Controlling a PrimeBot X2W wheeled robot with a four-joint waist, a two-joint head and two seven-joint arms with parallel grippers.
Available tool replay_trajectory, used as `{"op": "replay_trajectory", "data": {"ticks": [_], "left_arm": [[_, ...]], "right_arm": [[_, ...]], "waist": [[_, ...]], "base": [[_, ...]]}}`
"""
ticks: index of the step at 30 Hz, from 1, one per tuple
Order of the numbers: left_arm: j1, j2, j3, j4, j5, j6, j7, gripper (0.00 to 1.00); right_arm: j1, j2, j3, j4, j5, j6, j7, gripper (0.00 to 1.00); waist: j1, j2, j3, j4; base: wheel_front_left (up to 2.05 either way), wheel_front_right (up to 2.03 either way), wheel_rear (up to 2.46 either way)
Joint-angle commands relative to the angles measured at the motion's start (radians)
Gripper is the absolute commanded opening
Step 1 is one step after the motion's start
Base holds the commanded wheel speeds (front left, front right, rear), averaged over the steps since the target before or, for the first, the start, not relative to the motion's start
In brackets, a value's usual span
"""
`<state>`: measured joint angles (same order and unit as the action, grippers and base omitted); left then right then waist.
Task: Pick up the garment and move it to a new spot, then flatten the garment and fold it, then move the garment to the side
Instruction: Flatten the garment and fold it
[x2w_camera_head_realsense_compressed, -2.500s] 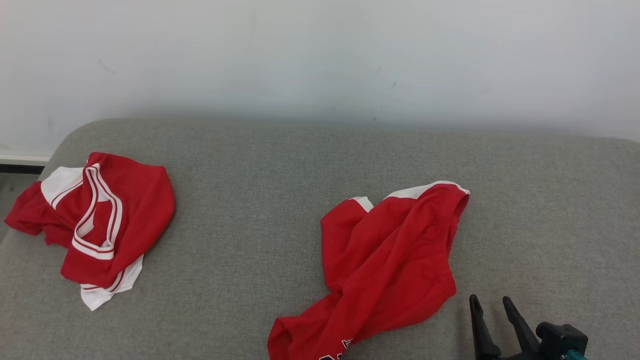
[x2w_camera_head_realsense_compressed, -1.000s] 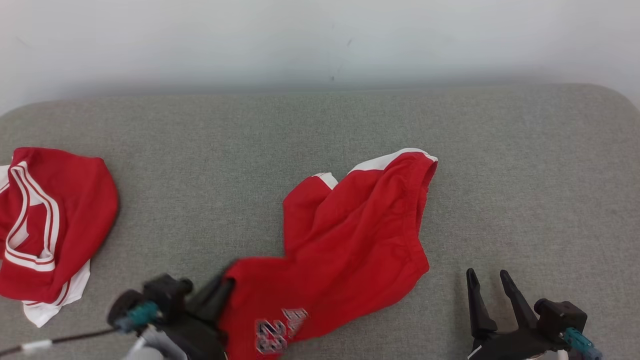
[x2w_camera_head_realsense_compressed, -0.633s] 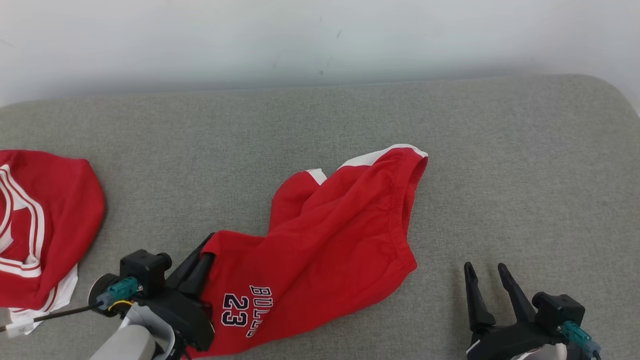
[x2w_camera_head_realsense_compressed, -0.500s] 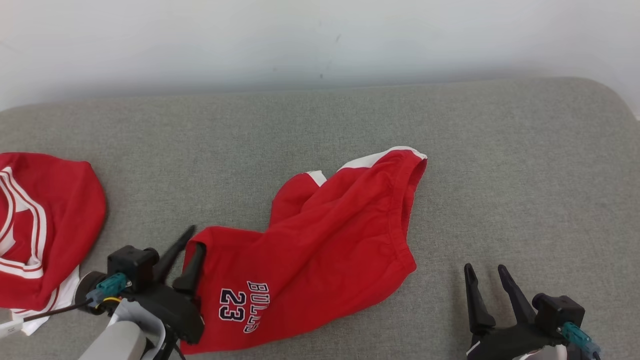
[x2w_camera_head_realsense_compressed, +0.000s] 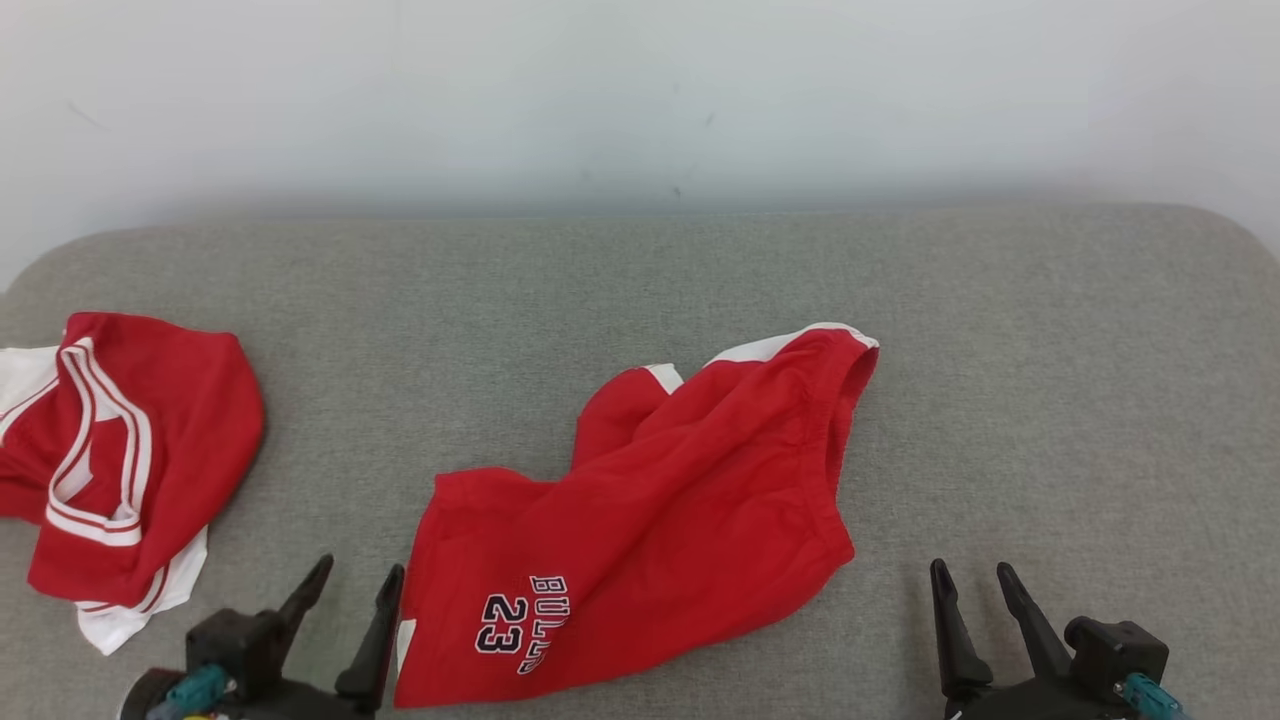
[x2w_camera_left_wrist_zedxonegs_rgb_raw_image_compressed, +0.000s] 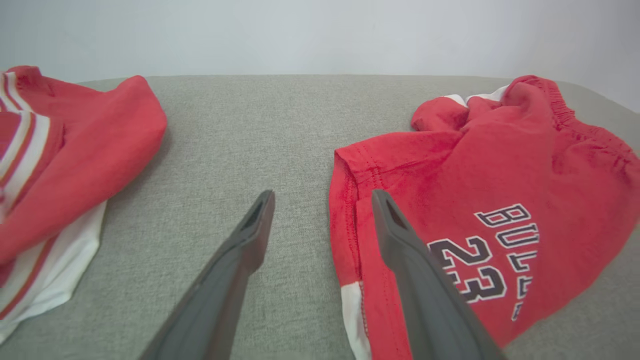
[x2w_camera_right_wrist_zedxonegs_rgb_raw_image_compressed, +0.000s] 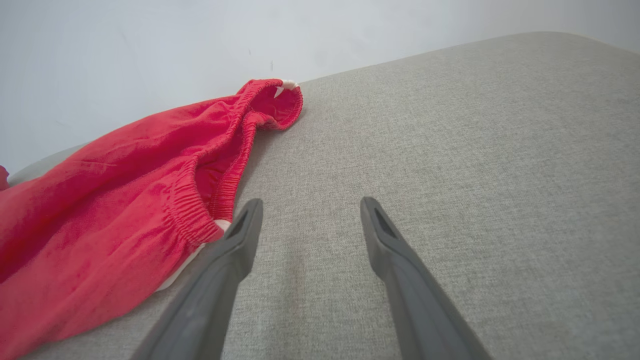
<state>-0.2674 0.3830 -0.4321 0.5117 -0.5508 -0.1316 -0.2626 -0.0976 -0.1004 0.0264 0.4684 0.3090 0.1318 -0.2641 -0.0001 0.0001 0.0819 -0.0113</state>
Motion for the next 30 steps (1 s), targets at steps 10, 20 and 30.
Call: {"op": "replay_trajectory", "data": {"ticks": [10, 20, 30], "left_arm": [[0.151, 0.011, -0.095, -0.105, -0.037, 0.002, -0.002, 1.0], [0.145, 0.009, -0.133, -0.038, -0.078, 0.002, -0.002, 1.0], [0.104, 0.002, -0.157, -0.043, -0.061, 0.002, -0.002, 0.4]], "right_arm": [[0.016, 0.0, -0.001, -0.002, 0.008, -0.002, -0.001, 1.0], [0.007, -0.004, 0.003, -0.003, 0.006, -0.002, -0.001, 1.0], [0.005, -0.008, 0.003, 0.001, 0.007, -0.002, -0.001, 1.0]], "waist": [[0.0001, -0.0001, -0.006, 0.031], [0.0001, -0.0001, 0.0, 0.03], [0.0001, -0.0001, -0.003, 0.024]], "base": [[0.0, 0.0, 0.0], [0.0, 0.0, 0.0], [0.0, 0.0, 0.0]]}}
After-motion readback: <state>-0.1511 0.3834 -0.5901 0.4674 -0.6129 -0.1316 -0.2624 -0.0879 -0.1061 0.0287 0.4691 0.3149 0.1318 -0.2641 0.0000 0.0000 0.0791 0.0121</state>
